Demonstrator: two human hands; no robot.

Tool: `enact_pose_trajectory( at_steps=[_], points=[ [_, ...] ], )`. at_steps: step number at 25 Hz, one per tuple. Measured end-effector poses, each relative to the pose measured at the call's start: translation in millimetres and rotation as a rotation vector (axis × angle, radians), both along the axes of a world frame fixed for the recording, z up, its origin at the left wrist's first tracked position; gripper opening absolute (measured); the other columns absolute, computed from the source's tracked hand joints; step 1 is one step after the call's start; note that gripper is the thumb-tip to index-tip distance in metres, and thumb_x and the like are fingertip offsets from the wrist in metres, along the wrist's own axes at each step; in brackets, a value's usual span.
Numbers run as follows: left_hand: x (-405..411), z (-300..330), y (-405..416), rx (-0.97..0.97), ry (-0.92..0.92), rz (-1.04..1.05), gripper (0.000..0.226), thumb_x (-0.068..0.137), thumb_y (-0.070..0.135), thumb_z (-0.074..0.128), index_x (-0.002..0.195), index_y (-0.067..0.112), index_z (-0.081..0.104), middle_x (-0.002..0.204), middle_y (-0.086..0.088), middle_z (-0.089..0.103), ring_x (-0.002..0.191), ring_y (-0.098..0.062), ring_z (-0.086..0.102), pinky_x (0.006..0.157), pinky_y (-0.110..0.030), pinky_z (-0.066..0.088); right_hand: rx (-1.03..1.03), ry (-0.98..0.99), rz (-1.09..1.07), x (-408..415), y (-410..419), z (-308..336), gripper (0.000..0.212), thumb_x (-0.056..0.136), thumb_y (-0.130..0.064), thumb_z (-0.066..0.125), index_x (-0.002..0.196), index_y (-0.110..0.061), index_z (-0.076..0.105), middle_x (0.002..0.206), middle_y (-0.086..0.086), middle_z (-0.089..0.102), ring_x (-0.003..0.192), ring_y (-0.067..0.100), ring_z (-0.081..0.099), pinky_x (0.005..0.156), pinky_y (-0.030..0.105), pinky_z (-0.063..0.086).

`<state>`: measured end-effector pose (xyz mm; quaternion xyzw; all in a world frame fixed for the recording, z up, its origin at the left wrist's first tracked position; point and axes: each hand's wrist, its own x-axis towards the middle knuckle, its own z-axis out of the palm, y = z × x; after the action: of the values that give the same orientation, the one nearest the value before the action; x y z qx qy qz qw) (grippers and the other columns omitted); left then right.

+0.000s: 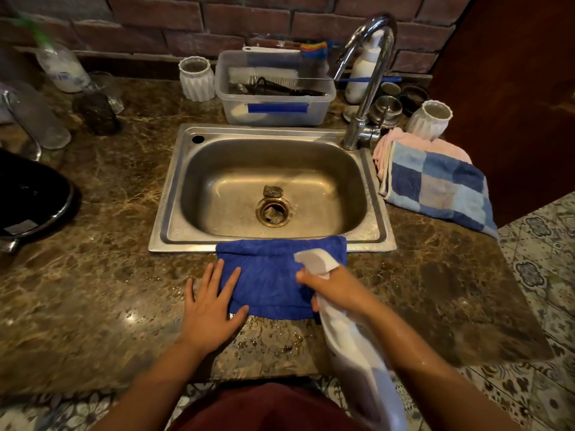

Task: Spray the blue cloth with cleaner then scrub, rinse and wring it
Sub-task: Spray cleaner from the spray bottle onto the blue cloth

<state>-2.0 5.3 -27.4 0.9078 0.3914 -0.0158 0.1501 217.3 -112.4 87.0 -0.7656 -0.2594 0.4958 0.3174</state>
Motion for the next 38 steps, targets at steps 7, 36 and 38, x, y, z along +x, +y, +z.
enact_pose_trajectory(
  at_steps=[7, 36, 38],
  points=[
    [0.0, 0.2, -0.5, -0.005, -0.032, 0.003, 0.076, 0.077, 0.066, 0.027, 0.143, 0.034, 0.006, 0.155, -0.002, -0.001, 0.142, -0.020, -0.005, 0.112, -0.052, -0.003, -0.021, 0.043, -0.074, -16.9, 2.1, -21.2, 0.025, 0.081, -0.043, 0.060, 0.083, -0.018, 0.064, 0.080, 0.001, 0.072, 0.043, 0.008, 0.056, 0.058, 0.026, 0.050],
    [0.1, 4.1, 0.9, -0.038, 0.013, -0.004, 0.094, 0.068, 0.083, -0.001, 0.145, 0.029, 0.006, 0.156, -0.001, -0.002, 0.143, -0.018, -0.004, 0.113, -0.052, -0.005, 0.427, -0.552, -0.664, 109.0, -38.9, 70.7, 0.009, 0.084, -0.035, 0.062, 0.082, -0.032, 0.053, 0.079, -0.001, 0.063, 0.064, 0.007, 0.062, 0.060, 0.023, 0.049],
    [0.9, 6.2, 0.7, -0.050, 0.020, -0.001, 0.096, 0.067, 0.084, -0.001, 0.145, 0.028, 0.007, 0.156, -0.001, -0.002, 0.143, -0.017, -0.004, 0.113, -0.051, -0.006, 0.501, -0.738, -0.703, 130.4, -42.9, 68.1, 0.018, 0.086, -0.029, 0.061, 0.088, -0.011, 0.060, 0.081, 0.008, 0.062, 0.071, 0.021, 0.061, 0.064, 0.026, 0.047]
  ],
)
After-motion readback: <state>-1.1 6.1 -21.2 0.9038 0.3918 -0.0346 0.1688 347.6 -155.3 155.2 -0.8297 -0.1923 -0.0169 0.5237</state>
